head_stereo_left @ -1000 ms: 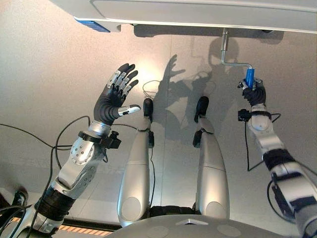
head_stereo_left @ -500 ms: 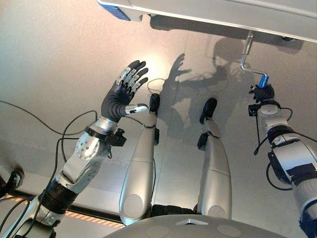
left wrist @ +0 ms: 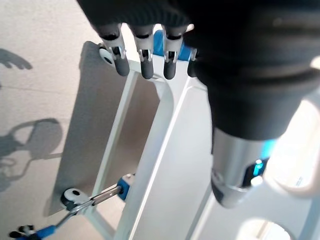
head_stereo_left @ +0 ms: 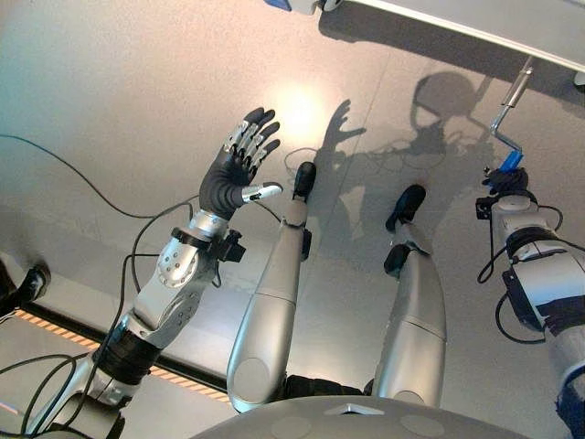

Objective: Raise the hospital bed

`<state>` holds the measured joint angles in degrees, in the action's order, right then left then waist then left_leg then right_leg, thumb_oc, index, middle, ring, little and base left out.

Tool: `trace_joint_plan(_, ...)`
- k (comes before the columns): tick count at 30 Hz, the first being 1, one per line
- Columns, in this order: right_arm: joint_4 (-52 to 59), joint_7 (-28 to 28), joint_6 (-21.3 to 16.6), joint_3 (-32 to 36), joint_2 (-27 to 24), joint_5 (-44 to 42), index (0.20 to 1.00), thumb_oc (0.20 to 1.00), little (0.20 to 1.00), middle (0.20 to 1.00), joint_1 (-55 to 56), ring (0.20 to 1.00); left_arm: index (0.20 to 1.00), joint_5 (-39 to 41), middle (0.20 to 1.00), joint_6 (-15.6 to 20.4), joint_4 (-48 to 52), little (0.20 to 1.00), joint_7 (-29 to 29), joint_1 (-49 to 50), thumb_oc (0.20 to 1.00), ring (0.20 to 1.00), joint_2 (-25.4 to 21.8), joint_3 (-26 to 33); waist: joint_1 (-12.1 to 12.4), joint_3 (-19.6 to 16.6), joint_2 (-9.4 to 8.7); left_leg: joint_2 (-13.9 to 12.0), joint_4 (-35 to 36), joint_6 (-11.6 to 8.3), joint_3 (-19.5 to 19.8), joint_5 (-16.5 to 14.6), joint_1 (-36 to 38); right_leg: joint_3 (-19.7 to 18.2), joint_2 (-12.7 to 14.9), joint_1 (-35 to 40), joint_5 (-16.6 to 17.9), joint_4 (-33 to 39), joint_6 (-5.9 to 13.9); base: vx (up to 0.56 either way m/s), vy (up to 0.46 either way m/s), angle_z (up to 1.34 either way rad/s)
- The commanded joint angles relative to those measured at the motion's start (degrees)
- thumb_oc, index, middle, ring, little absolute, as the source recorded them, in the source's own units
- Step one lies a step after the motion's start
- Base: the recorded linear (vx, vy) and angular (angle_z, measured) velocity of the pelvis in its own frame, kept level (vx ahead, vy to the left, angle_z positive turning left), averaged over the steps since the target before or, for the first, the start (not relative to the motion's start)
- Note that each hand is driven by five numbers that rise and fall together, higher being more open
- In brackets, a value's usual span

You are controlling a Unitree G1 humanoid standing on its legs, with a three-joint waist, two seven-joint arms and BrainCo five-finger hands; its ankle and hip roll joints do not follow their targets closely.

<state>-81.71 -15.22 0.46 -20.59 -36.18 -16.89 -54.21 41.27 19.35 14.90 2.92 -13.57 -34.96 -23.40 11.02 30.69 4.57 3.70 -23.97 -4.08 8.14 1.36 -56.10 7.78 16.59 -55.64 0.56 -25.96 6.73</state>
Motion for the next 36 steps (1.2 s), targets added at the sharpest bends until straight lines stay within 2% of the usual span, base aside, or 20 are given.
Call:
trace_joint_plan(1, 4.6, 3.3, -1.6, -5.8, 6.5, 5.6, 0.2, 0.2, 0.2, 0.2, -3.1, 0.2, 1.0, -3.0, 1.0, 1.9, 4.3, 1.0, 0.7, 0.4, 1.0, 1.0, 1.6, 0.9, 1.6, -0.9, 7.06, 2.5, 0.8, 1.24, 0.8, 0.1, -1.3, -1.4, 0.8, 2.9, -2.6, -2.8, 1.95, 0.0, 0.102, 0.01)
trace_joint_plan(5, 6.3, 3.7, -1.5, -8.9, 10.1, 8.4, 0.2, 0.2, 0.2, 0.2, -7.0, 0.2, 1.0, -3.0, 1.0, 2.4, 3.6, 1.0, 1.4, -1.0, 1.0, 1.0, 2.1, 0.7, 2.8, -0.9, 8.29, 3.5, 0.3, 1.46, 0.8, 0.0, -1.9, -1.4, 1.7, 3.0, -2.2, -2.6, 2.08, 0.01, 0.098, 0.06)
trace_joint_plan(8, 7.1, 3.6, -1.9, -8.3, 10.9, 7.1, 0.2, 0.2, 0.2, 0.2, -7.9, 0.2, 1.0, -3.1, 1.0, 2.5, 3.3, 1.0, 1.6, -1.7, 1.0, 1.0, 2.3, 0.4, 3.3, -0.9, 8.82, 4.0, -0.1, 1.62, 1.1, -0.1, -2.0, -1.5, 2.1, 3.2, -2.1, -2.6, 2.24, 0.01, 0.072, 0.05)
trace_joint_plan(10, 8.6, 4.2, -2.1, -11.0, 12.5, 9.6, 0.2, 0.2, 0.2, 0.2, -9.2, 0.2, 1.0, -2.9, 1.0, 2.6, 3.1, 1.0, 1.3, -2.5, 1.0, 1.0, 2.1, 0.0, 3.7, -0.9, 9.57, 4.5, -0.2, 1.49, 1.2, 0.1, -2.1, -1.5, 2.6, 3.3, -1.8, -2.4, 2.26, 0.0, 0.052, 0.07)
trace_joint_plan(14, 13.6, 4.4, -3.4, -13.6, 14.5, 11.1, 0.2, 0.2, 0.2, 0.2, -9.3, 0.2, 1.0, -2.6, 1.0, 3.0, 3.0, 1.0, 1.1, -2.7, 1.0, 1.0, 2.0, 0.4, 3.7, -0.9, 9.77, 4.7, -0.2, 1.39, 1.0, 0.2, -1.8, -1.6, 2.8, 3.7, -1.6, -2.0, 2.33, 0.01, 0.043, 0.06)
trace_joint_plan(15, 16.4, 4.6, -4.4, -15.0, 15.7, 11.3, 0.2, 0.2, 0.2, 0.2, -8.3, 0.2, 1.0, -2.4, 1.0, 3.2, 3.0, 1.0, 1.0, -1.9, 1.0, 1.0, 1.8, -0.1, 3.7, -0.9, 9.57, 4.6, -0.8, 1.32, 0.6, -1.9, 0.2, -2.4, 2.8, 5.3, -3.5, -2.8, 2.69, 0.06, 0.014, 0.06)
trace_joint_plan(16, 18.5, 4.6, -4.9, -15.8, 16.4, 11.4, 0.2, 0.2, 0.2, 0.2, -8.0, 0.2, 1.0, -2.1, 1.0, 3.5, 3.2, 1.0, 0.8, -1.5, 1.0, 1.0, 1.6, 0.0, 3.6, -0.9, 9.44, 4.6, -0.8, 1.29, 0.4, -2.0, 0.3, -2.7, 2.8, 5.4, -3.4, -2.6, 2.67, 0.06, 0.004, 0.02)
trace_joint_plan(17, 21.4, 4.6, -5.5, -16.9, 17.0, 12.2, 0.2, 0.2, 0.2, 0.2, -7.8, 0.2, 1.0, -1.9, 1.0, 3.7, 3.3, 1.0, 0.8, -1.2, 1.0, 1.0, 1.4, 0.1, 3.5, -0.9, 9.34, 4.5, -0.7, 1.26, 0.4, -2.0, 0.4, -2.7, 2.7, 5.5, -3.4, -2.5, 2.67, -0.06, 0.049, 0.03)
trace_joint_plan(18, 23.4, 4.6, -6.1, -17.8, 17.3, 12.5, 0.2, 0.2, 0.2, 0.2, -9.0, 0.2, 1.0, -1.5, 1.0, 4.0, 3.5, 1.0, 0.5, -1.6, 1.0, 1.0, 1.1, 0.8, 3.4, -0.9, 9.3, 4.4, 0.0, 1.3, 0.5, 0.2, -1.3, -2.3, 2.5, 4.0, -1.4, -1.5, 2.35, -0.06, 0.069, 0.01)
trace_joint_plan(23, 33.0, 4.8, -9.1, -20.1, 17.5, 11.8, 0.2, 0.2, 0.2, 0.2, -8.7, 0.2, 1.0, 0.0, 1.0, 4.9, 4.3, 1.0, 0.1, -1.1, 1.0, 1.0, -0.4, -0.5, 2.8, -0.9, 8.47, 3.7, 0.1, 1.23, -0.1, 0.2, -0.8, -2.6, 2.1, 4.4, -0.6, -0.1, 2.45, -0.02, 0.018, -0.19)
trace_joint_plan(25, 38.1, 3.2, -10.7, -18.1, 16.4, 8.6, 0.2, 0.2, 0.2, 0.2, -7.5, 0.2, 1.0, 0.2, 1.0, 5.3, 4.1, 1.0, 0.1, -0.6, 1.0, 1.0, -0.6, -0.9, 2.3, -0.9, 8.39, 3.4, 0.6, 1.01, -0.4, 0.5, -0.5, -2.6, 2.1, 4.4, -0.6, 0.1, 2.55, -0.01, -0.015, -0.09)
trace_joint_plan(27, 48.4, 1.6, -12.9, -15.8, 13.5, 6.3, 0.2, 0.2, 0.2, 0.2, -4.0, 0.2, 1.0, 0.0, 1.0, 5.5, 4.4, 1.0, 0.1, 0.4, 1.0, 1.0, -1.2, -0.4, 1.2, -0.9, 7.75, 2.9, 1.0, 0.91, -0.8, 0.6, -0.3, -3.0, 1.8, 4.1, -0.5, 0.3, 2.46, 0.0, 0.028, -0.03)
trace_joint_plan(29, 59.7, -0.7, -16.3, -10.7, 11.4, 3.1, 0.2, 0.2, 0.2, 0.2, 2.1, 0.2, 1.0, -0.7, 1.0, 5.7, 4.6, 1.0, 0.6, 2.1, 1.0, 1.0, -1.2, 0.1, -0.3, -0.9, 6.68, 2.4, 1.4, 0.88, -1.4, 0.6, 0.0, -3.6, 1.3, 3.7, -0.5, 0.5, 2.53, 0.01, 0.016, -0.04)
trace_joint_plan(32, 72.9, -2.7, -20.6, -2.4, 10.9, 0.6, 0.2, 0.2, 0.2, 0.2, 12.6, 0.2, 1.0, -1.5, 1.0, 5.5, 5.0, 1.0, 0.9, 4.8, 1.0, 1.0, -1.4, 0.9, -2.5, -0.9, 5.35, 1.7, 1.8, 0.86, -2.2, 0.6, 0.3, -4.1, 0.8, 3.5, -0.5, 0.7, 2.54, 0.0, -0.011, -0.1)
trace_joint_plan(36, 82.9, -3.6, -23.3, 5.5, 9.2, 0.0, 0.2, 0.2, 0.2, 0.2, 24.1, 0.2, 1.0, -1.9, 1.0, 5.1, 6.1, 1.0, -0.2, 7.7, 1.0, 1.0, -2.9, 2.2, -5.4, -0.9, 3.22, 0.5, 2.9, 0.7, -3.5, 0.6, 1.8, -4.7, -0.1, 4.1, -0.2, 1.9, 2.72, 0.0, -0.033, -0.12)
